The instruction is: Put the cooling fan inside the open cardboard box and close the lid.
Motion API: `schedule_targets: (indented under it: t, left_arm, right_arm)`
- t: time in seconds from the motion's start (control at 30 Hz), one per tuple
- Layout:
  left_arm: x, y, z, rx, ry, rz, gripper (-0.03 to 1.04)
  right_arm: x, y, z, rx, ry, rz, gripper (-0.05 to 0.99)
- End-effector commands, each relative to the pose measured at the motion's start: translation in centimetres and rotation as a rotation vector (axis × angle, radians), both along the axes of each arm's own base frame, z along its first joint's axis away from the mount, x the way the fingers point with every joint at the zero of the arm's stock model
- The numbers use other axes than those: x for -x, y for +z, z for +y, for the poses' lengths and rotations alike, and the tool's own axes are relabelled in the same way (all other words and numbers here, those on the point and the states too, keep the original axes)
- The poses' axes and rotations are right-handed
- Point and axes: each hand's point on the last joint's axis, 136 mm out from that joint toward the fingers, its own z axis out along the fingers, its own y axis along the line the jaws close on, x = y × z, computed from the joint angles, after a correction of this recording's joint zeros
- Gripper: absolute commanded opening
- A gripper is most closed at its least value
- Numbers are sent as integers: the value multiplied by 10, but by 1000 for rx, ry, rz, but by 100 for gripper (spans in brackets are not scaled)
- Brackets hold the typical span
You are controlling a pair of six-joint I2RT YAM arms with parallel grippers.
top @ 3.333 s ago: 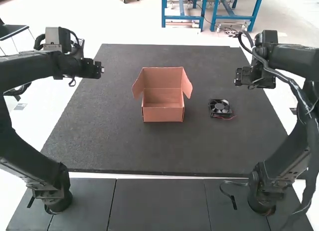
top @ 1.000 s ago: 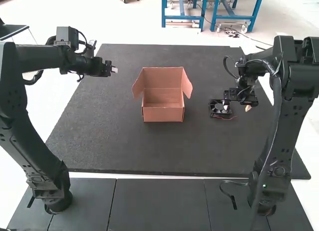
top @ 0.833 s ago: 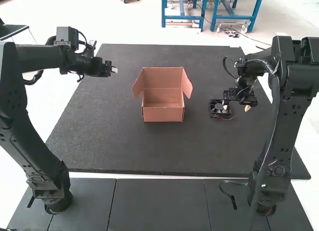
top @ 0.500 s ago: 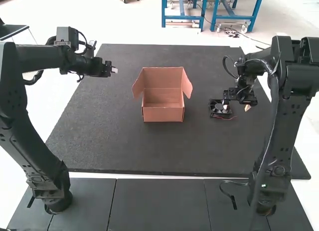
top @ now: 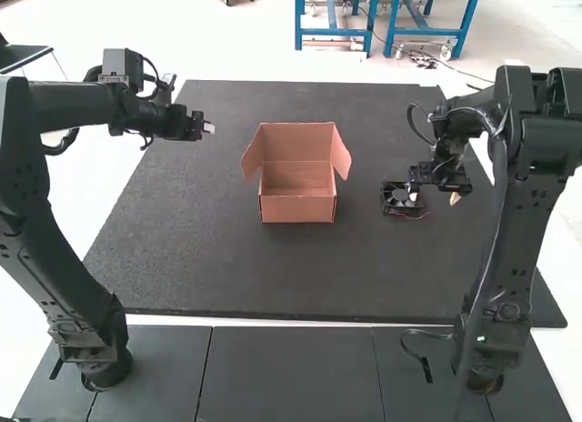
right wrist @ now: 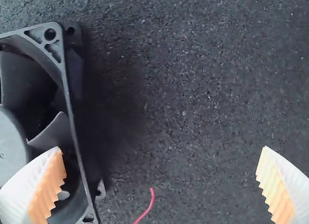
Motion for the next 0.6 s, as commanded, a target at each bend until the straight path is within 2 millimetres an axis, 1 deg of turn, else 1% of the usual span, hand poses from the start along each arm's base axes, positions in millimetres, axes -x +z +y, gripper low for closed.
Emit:
schedule_targets:
  t: [0.0, 0.17, 0.27, 0.43, 0.5, 0.57]
  left_arm:
    - [-12, 24, 4, 3, 8, -58, 95]
    - [-12, 26, 3, 3, 4, -62, 95]
    - [-13, 28, 4, 3, 6, -63, 95]
    - [-13, 29, 4, 3, 6, -65, 95]
    - [-13, 29, 4, 3, 6, -65, 95]
    - [-13, 29, 4, 3, 6, -65, 95]
  right_arm:
    - [-3, -1, -15, 36, -35, 6, 91]
    - [0, -6, -15, 35, -34, 23, 90]
    - [0, -7, -12, 33, -28, 26, 83]
    - [-1, -7, -10, 26, -24, 24, 66]
    - [-1, -7, -9, 26, -22, 26, 62]
    - [0, -10, -8, 26, -16, 32, 62]
